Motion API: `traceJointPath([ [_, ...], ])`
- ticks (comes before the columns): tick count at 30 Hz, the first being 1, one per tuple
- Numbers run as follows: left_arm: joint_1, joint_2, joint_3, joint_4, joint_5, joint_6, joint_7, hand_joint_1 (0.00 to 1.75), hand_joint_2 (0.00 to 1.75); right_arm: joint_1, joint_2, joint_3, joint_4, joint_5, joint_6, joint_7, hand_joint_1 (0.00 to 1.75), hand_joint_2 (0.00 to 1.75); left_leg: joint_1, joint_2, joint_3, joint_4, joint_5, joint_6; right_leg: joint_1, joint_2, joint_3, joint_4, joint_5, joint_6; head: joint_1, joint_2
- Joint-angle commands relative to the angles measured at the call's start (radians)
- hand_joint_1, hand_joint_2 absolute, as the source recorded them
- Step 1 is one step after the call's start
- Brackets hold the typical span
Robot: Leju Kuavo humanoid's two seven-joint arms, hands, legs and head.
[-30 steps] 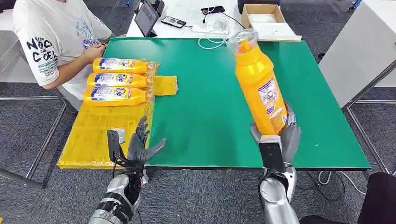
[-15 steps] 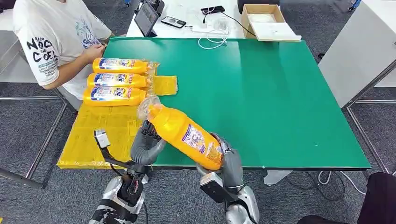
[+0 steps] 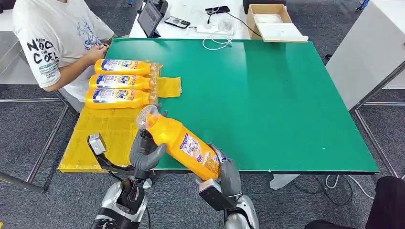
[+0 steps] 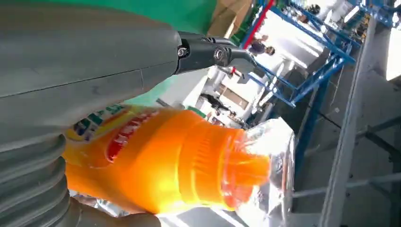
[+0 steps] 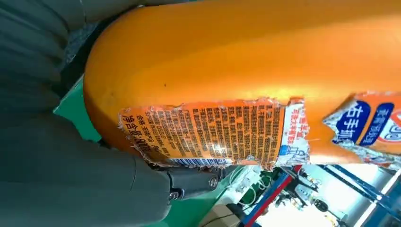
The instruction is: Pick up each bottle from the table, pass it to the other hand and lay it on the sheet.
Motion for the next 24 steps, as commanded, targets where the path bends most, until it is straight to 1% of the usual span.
traceJointPath([
  [1,-0.017,0.028,-0.020,0.022,-0.014,0.022,-0.001,0.00,1.75,-0.013,0.004,-0.036,-0.012,-0.016,-0.009,-0.001,1.75,1.75,0.000,0.000,0.002,-0.001,-0.001,0.001,0.000,0.000,0.002,0.000,-0.001,-0.001,0.000,0.000],
  [3,-0.017,0.026,-0.017,0.023,-0.031,0.048,-0.005,0.00,1.75,-0.006,0.012,-0.055,-0.035,-0.038,-0.015,-0.003,1.75,1.75,0.000,0.001,0.007,-0.001,-0.003,0.001,0.001,0.000,0.007,-0.001,-0.002,-0.003,0.000,0.000],
  [4,-0.016,0.025,-0.016,0.026,-0.031,0.050,-0.005,0.00,1.75,-0.006,0.012,-0.062,-0.049,-0.047,-0.014,-0.003,1.75,1.75,0.000,0.001,0.004,-0.001,-0.002,0.001,0.000,-0.001,0.004,-0.001,-0.002,-0.002,0.000,0.000],
  [5,-0.015,0.025,-0.017,0.029,-0.033,0.052,-0.004,0.00,1.75,-0.006,0.014,-0.074,-0.063,-0.057,-0.017,-0.001,1.75,1.75,0.000,0.001,0.006,0.000,-0.002,0.001,0.000,-0.001,0.006,0.000,-0.003,-0.003,0.000,0.000],
  [6,-0.013,0.025,-0.022,0.033,-0.038,0.053,-0.002,0.00,1.75,-0.009,0.013,-0.085,-0.080,-0.066,-0.016,0.002,1.75,1.75,-0.001,0.000,0.003,0.000,-0.001,0.001,0.000,-0.001,0.003,0.000,-0.001,-0.002,0.000,0.000],
  [7,-0.012,0.027,-0.028,0.036,-0.042,0.050,0.001,0.00,1.75,-0.011,0.012,-0.087,-0.084,-0.067,-0.014,0.003,1.75,1.75,-0.001,0.001,0.005,0.000,-0.002,0.001,0.000,0.000,0.005,0.000,-0.002,-0.002,0.000,0.000],
  [10,-0.012,0.027,-0.028,0.036,-0.042,0.050,0.001,0.00,1.75,-0.011,0.012,-0.087,-0.084,-0.067,-0.014,0.003,1.75,1.75,0.000,0.000,0.003,-0.001,-0.001,0.001,0.000,-0.001,0.003,-0.001,-0.001,-0.002,0.000,0.000],
  [11,-0.014,0.028,-0.034,0.040,-0.048,0.048,0.002,0.00,1.75,-0.015,0.015,-0.086,-0.077,-0.068,-0.012,0.003,1.75,1.75,0.000,0.001,0.006,-0.001,-0.002,0.001,0.000,-0.001,0.006,-0.001,-0.002,-0.003,0.000,0.000],
  [12,-0.016,0.029,-0.039,0.042,-0.051,0.046,0.002,0.00,1.75,-0.019,0.012,-0.077,-0.072,-0.063,-0.006,0.002,1.75,1.75,0.000,0.000,0.004,-0.001,-0.001,0.001,0.000,-0.001,0.004,-0.001,-0.001,-0.002,0.000,0.000],
  [14,-0.025,0.031,-0.052,0.054,-0.057,0.038,0.006,0.00,1.75,-0.036,0.010,-0.042,-0.041,-0.022,-0.002,0.011,1.75,1.75,0.000,0.002,0.008,-0.001,-0.003,0.001,0.000,0.000,0.007,-0.001,-0.002,-0.003,0.000,0.000],
  [15,-0.030,0.030,-0.054,0.062,-0.056,0.037,0.006,0.00,1.75,-0.044,0.014,-0.029,-0.021,-0.012,0.002,0.014,1.75,1.75,0.000,0.001,0.004,-0.001,-0.001,0.001,0.000,0.000,0.004,-0.001,-0.001,-0.002,0.000,0.000],
  [17,-0.041,0.026,-0.059,0.075,-0.048,0.030,0.007,0.00,1.75,-0.067,0.022,0.011,0.046,0.022,0.003,0.031,1.75,1.75,0.000,0.002,0.008,-0.001,-0.003,0.001,0.001,0.001,0.007,-0.001,-0.002,-0.003,0.000,0.000],
  [18,-0.043,0.025,-0.061,0.077,-0.045,0.027,0.007,0.00,1.75,-0.074,0.030,0.019,0.074,0.019,0.009,0.033,1.75,1.75,0.000,0.002,0.004,-0.001,-0.001,0.001,0.000,0.001,0.004,-0.001,-0.001,-0.002,0.000,0.000],
  [20,-0.043,0.026,-0.065,0.075,-0.042,0.024,0.009,0.00,1.75,-0.087,0.037,0.034,0.126,0.024,0.006,0.036,1.75,1.75,0.000,0.004,0.008,-0.001,-0.003,0.001,0.001,0.002,0.008,-0.002,-0.001,-0.003,0.000,0.000],
  [21,-0.042,0.027,-0.068,0.073,-0.041,0.021,0.011,0.00,1.75,-0.095,0.039,0.036,0.149,0.018,0.007,0.037,1.75,1.75,0.000,0.002,0.006,-0.001,-0.001,0.001,0.001,0.001,0.005,-0.001,-0.001,-0.002,0.000,0.000],
  [24,-0.034,0.031,-0.077,0.066,-0.039,0.011,0.016,0.00,1.75,-0.113,0.037,0.034,0.192,0.014,0.009,0.046,1.75,1.75,0.000,0.003,0.008,-0.002,-0.002,0.001,0.001,0.001,0.007,-0.002,-0.001,-0.003,0.000,0.000],
])
